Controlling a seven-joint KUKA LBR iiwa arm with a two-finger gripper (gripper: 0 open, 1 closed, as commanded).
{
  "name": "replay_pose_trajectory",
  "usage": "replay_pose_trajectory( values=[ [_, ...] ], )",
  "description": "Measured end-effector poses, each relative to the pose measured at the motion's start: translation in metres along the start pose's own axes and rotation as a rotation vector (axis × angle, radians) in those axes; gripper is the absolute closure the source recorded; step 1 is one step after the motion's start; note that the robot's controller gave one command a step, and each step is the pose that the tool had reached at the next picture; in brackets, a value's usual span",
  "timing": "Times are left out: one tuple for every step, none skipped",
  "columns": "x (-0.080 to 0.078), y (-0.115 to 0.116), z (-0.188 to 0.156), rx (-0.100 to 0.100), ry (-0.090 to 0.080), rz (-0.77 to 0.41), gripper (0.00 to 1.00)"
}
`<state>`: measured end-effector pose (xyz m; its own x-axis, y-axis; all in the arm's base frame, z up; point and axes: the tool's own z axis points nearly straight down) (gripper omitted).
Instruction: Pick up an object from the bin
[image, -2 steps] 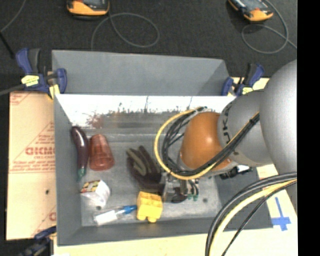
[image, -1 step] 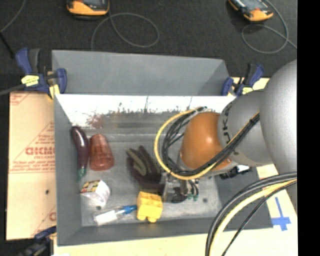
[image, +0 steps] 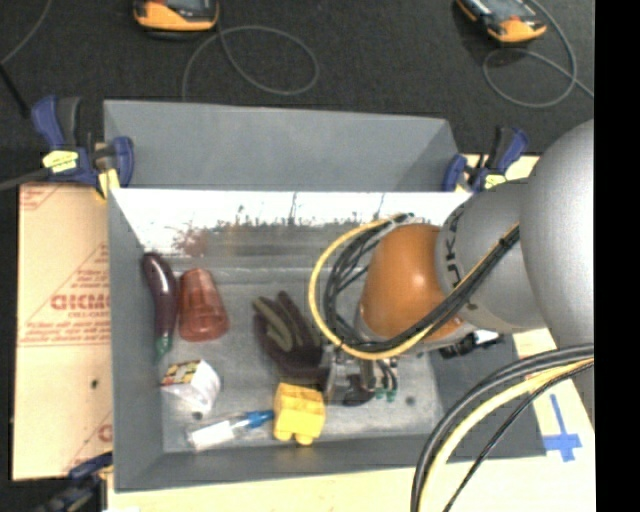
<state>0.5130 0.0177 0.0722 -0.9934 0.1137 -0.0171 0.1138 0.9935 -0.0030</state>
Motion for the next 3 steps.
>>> replay_pose_trajectory(
  values=[
    [0.0000,0.0000,0.0000,0.000,0.000,-0.001,1.00],
    [0.0000,0.0000,0.0000,0.000,0.000,-0.002,1.00],
    [0.0000,0.0000,0.0000,0.000,0.000,-0.002,1.00]
  ],
)
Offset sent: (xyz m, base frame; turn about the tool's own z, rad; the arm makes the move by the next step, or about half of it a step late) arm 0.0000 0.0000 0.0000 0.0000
